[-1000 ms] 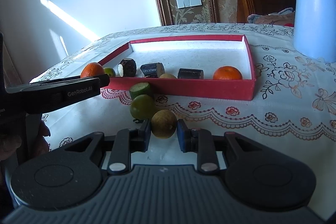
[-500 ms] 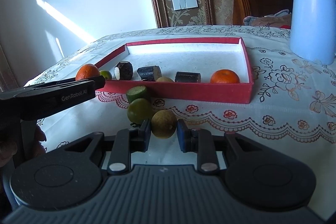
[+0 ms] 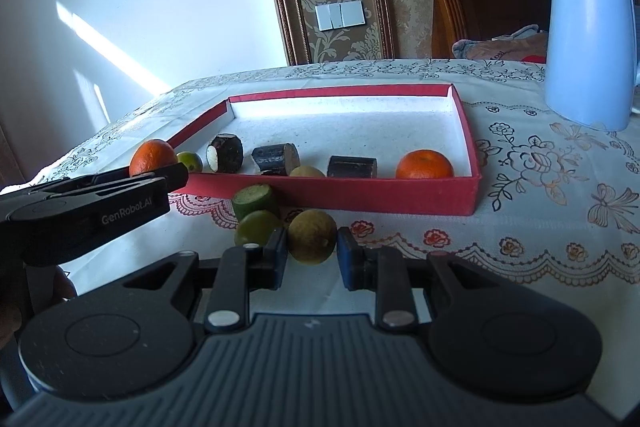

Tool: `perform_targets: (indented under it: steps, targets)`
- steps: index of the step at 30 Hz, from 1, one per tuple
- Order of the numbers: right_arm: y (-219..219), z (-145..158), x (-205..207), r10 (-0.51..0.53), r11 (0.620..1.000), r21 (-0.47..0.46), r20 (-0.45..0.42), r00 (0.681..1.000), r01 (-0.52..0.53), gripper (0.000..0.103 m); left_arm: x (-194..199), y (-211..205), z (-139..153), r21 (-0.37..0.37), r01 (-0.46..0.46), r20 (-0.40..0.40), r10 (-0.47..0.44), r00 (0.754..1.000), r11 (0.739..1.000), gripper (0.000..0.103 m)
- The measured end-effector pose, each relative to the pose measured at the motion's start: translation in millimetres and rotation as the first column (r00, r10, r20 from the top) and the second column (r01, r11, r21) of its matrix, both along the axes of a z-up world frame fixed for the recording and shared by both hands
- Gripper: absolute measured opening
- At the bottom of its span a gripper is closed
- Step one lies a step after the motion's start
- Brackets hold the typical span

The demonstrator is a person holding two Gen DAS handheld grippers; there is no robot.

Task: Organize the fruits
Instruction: 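Lift the orange in the left tool while the right tool lifts the brown fruit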

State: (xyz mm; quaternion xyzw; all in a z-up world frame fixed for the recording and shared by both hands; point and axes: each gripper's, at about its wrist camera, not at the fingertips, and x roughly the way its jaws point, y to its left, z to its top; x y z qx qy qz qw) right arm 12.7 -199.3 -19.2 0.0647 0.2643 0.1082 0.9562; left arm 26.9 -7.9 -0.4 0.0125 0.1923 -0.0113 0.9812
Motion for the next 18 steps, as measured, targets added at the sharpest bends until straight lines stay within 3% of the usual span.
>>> perform_targets:
  steps: [18]
  targets:
    - [-2.6, -1.2, 0.8, -0.030, 0.999, 0.012, 0.007, 1.000, 0.030, 0.026, 1.9, 3.3, -0.2, -0.020, -0.007, -0.015, 0.006, 1.000, 1.000, 0.041]
